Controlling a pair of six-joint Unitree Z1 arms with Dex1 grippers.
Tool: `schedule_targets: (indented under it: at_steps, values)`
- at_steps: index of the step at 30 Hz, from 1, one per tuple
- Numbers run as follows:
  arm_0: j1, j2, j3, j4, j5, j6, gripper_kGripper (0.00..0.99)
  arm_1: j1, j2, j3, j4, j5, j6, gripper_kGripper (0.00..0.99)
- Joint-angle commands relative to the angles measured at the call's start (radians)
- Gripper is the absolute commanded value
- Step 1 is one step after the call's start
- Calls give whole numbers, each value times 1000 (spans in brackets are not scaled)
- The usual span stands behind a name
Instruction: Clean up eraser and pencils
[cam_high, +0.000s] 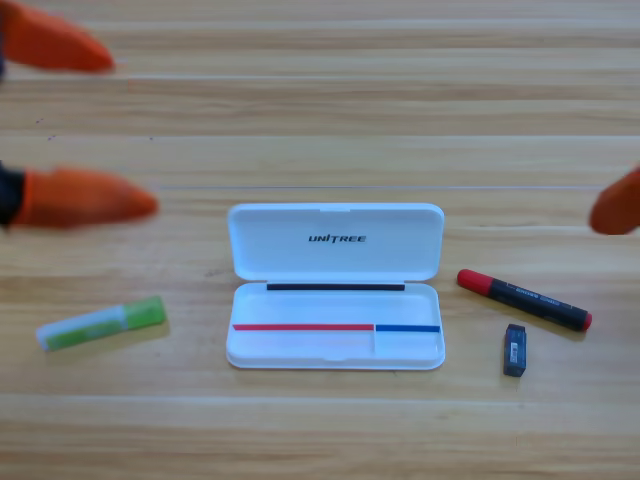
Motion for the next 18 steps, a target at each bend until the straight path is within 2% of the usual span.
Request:
schedule_targets:
  at_steps: [1,5,9,13,15,16,18]
  values:
    - [76,-38,-12,-25,78,-7,974,-85,262,-25,10,-3,100,982]
    - [136,43,-64,-21,216,53,951,-85,371,-57,9,43,235,983]
    - [251,110,-100,-19,210,147,931,-85,465,-99,9,52,341,983]
    - [348,166,-109,-19,210,225,931,-85,536,-111,9,126,494,983]
    - [420,215,-97,-16,184,245,960,-85,569,-119,7,155,534,979]
    - [467,238,-87,-16,144,283,959,-85,585,-122,9,163,545,976]
    - [565,284,-74,-16,32,315,959,-85,611,-128,9,172,563,951]
